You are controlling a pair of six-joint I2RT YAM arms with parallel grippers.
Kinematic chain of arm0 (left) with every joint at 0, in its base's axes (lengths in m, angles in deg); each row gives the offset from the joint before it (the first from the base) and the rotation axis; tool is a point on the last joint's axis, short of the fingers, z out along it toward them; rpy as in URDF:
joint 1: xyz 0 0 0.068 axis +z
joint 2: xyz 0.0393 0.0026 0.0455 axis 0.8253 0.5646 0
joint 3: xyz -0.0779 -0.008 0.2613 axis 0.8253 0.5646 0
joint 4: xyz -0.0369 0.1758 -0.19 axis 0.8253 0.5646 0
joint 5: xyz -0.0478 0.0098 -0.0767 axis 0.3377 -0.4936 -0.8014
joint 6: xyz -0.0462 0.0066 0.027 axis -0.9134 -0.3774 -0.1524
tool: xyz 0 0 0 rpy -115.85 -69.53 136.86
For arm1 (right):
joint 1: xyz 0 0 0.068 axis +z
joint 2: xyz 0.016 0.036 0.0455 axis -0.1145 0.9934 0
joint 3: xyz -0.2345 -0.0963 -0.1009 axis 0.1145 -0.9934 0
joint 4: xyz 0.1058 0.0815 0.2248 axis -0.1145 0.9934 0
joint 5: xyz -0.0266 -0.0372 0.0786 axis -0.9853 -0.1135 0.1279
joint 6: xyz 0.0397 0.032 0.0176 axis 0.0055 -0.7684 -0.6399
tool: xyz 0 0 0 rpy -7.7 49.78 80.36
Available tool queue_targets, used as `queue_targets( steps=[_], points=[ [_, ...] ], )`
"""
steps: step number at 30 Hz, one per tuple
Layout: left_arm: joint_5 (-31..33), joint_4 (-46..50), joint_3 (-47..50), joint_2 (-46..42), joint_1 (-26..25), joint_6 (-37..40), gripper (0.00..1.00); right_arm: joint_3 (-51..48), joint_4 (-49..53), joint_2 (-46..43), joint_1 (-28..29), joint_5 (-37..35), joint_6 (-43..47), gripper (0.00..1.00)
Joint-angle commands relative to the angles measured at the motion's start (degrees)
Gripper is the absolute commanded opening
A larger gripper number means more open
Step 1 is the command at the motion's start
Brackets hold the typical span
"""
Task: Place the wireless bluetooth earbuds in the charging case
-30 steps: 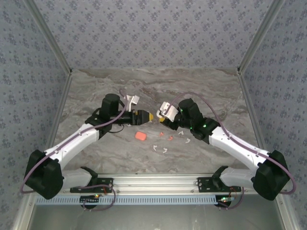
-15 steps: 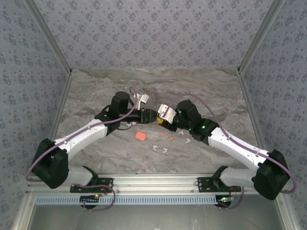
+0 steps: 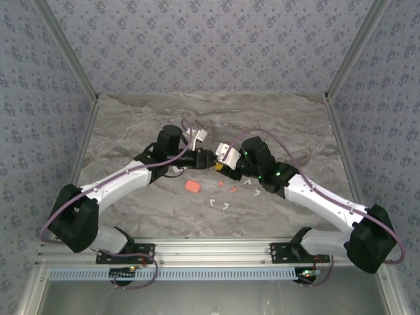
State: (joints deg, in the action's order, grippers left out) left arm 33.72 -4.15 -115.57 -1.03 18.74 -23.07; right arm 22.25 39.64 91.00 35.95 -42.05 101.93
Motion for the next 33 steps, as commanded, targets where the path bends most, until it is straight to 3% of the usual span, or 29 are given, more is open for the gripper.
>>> queue_targets(
  steps=[1,3,8,10,14,19,25,28,33],
  points=[
    [-0.2,-1.1,-2.6,0.3,-0.5,0.6,0.26,2.2,1.6,0.6,0.3,2.0,0.1,0.36],
    [-0.1,-1.0,-2.5,0.2,-0.6,0.9,0.21,2.7,2.7,0.7,-0.1,2.7,-0.8,0.42],
    [2.0,-0.9,-1.4,-1.3,-0.5,2.6,0.13,2.3,5.1,-1.6,-2.6,7.5,-4.2,0.69],
    [3.3,-1.6,-0.4,-2.5,-0.5,4.0,0.11,1.4,5.8,-3.7,-4.7,12.0,-6.5,0.83],
    [6.1,-7.3,3.2,-6.1,-0.5,7.2,0.10,-0.7,4.8,-8.2,-9.0,21.9,-12.4,1.00],
    [7.7,-15.9,8.1,-10.4,-0.6,16.5,0.09,-4.5,-2.1,-12.9,-14.4,30.8,-21.2,1.00],
    [3.7,-26.1,13.5,-14.1,-2.2,30.3,0.00,-6.8,-9.9,-15.3,-16.2,30.6,-28.2,1.00],
    [5.1,-25.6,14.6,-16.0,-3.6,36.0,0.00,-6.2,-10.4,-14.9,-15.9,30.2,-28.6,1.00],
    [3.9,-23.1,13.7,-16.6,-3.7,38.4,0.00,-5.1,-10.6,-12.9,-14.7,28.9,-27.7,1.00]
  ],
)
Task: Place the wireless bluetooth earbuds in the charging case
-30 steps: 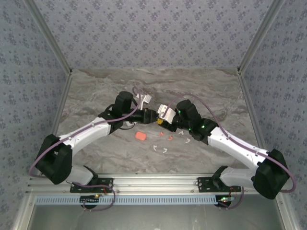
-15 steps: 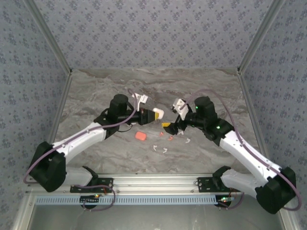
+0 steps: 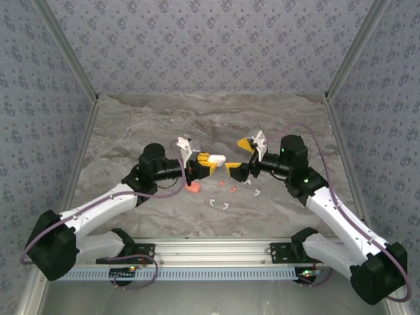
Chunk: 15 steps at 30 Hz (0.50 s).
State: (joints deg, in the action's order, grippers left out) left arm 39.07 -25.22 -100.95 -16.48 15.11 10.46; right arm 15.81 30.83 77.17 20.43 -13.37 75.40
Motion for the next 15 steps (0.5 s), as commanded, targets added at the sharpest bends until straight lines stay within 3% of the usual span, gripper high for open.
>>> queue_targets(
  steps=[1,15],
  points=[
    [-1.6,-2.0,-1.0,-1.1,0.0,5.0,0.00,1.7,-1.7,1.6,1.1,0.1,-0.9,1.00],
    [-4.1,1.0,-2.6,-0.9,-0.4,7.1,0.00,6.1,1.4,5.8,1.6,-2.0,1.2,1.00]
  ],
)
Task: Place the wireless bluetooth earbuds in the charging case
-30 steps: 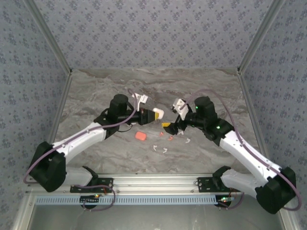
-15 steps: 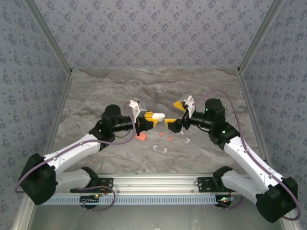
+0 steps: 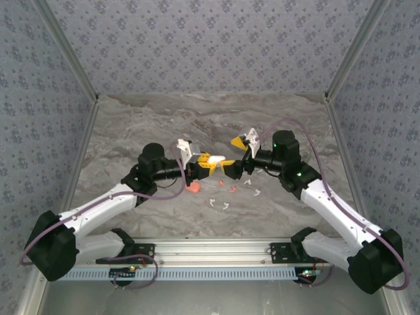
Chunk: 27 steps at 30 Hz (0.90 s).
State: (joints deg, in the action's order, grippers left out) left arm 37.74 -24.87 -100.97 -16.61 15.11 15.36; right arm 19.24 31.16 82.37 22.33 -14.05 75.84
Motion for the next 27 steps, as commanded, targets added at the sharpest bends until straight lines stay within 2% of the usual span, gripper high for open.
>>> queue_targets(
  steps=[1,14,21,24,27],
  points=[
    [-2.9,0.6,-2.5,-0.8,-0.5,2.7,0.00,3.3,1.8,0.8,-0.4,-1.5,1.0,1.00],
    [-2.6,1.2,-2.8,-0.9,-0.6,3.9,0.00,7.9,5.6,4.0,-1.6,-1.3,2.0,1.00],
    [0.3,1.1,-1.4,-1.7,-0.6,4.2,0.00,7.4,6.7,-0.7,-3.3,-0.4,-0.8,1.00],
    [2.2,-0.9,1.1,-2.7,-0.6,4.5,0.00,5.8,9.4,-5.3,-5.3,-3.9,-5.1,1.00],
    [3.4,-2.5,3.6,-3.9,-0.6,4.4,0.00,4.9,17.5,-7.9,-8.2,-10.0,-9.5,1.00]
  ],
)
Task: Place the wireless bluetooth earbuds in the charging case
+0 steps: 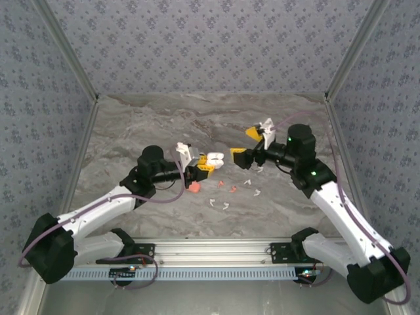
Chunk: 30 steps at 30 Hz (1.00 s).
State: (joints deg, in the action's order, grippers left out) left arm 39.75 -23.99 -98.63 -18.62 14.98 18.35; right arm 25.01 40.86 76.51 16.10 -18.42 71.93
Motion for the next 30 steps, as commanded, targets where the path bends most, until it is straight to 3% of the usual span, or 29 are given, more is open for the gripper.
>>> queue_targets(
  steps=[1,6,11,18,30],
  points=[
    [1.5,-3.5,1.8,-2.2,-0.4,1.1,0.00,-1.0,11.2,-2.3,-3.3,-6.8,-7.2,0.99],
    [1.3,-4.8,4.3,-3.8,-0.5,-1.0,0.00,-2.7,23.4,0.3,-10.4,-9.7,-13.0,0.91],
    [1.5,-3.7,4.9,-5.5,-1.2,-1.0,0.00,-4.2,25.8,6.7,-14.3,-10.9,-15.6,0.81],
    [1.7,-2.1,4.7,-7.0,-1.5,-0.6,0.00,-2.1,25.1,20.0,-15.7,-14.2,-16.1,0.64],
    [3.0,0.5,5.4,-9.6,-1.6,-0.7,0.00,4.7,21.4,37.7,-15.3,-15.8,-18.1,0.47]
  ],
)
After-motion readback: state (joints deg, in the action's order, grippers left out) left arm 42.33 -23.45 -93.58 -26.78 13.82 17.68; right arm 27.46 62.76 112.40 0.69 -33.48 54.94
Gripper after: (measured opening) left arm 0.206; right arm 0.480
